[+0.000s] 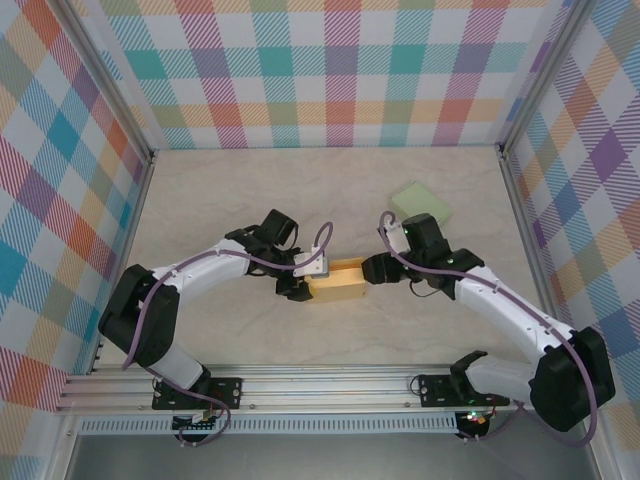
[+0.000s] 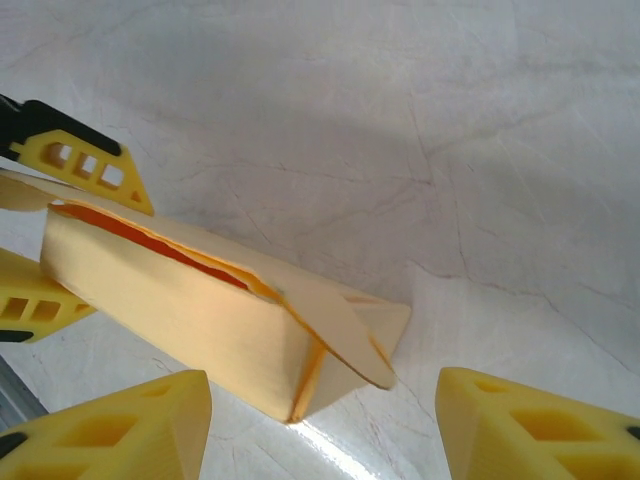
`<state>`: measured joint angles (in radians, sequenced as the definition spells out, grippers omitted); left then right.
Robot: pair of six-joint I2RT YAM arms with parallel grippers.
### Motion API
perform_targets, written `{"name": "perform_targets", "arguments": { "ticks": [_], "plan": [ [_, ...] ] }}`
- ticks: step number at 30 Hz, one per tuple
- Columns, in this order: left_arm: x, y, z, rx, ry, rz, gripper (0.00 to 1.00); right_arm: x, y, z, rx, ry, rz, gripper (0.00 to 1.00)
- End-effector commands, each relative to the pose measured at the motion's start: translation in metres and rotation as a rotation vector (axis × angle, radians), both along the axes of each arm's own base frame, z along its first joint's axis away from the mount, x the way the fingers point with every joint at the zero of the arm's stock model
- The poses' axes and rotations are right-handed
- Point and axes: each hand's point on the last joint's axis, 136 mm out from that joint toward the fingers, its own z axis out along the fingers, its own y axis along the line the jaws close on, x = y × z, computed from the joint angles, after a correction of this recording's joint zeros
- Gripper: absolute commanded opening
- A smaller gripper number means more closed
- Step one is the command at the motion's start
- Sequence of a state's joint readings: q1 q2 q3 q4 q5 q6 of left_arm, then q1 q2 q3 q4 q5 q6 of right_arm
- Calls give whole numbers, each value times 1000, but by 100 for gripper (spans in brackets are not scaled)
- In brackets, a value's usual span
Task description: Fold the paper box
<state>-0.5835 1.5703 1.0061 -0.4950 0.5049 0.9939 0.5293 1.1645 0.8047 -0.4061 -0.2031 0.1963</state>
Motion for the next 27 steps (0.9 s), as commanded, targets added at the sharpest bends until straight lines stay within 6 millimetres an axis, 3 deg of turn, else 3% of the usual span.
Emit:
{"name": "perform_targets", "arguments": {
  "ticks": [1,12,18,27],
  "plan": [
    [4,1,1,-7,-2,3,55,9,6,13,-14,-69,22,60],
    [3,1,6,-13,-14,6,55,10,23,11,-16,-59,47,49],
    [4,1,3,-7,-11,8,55,10,30,13,-24,-61,44,35],
    [8,1,4,-4,-24,24,55,8,21,7,-50,12,-74,33]
  ]
}}
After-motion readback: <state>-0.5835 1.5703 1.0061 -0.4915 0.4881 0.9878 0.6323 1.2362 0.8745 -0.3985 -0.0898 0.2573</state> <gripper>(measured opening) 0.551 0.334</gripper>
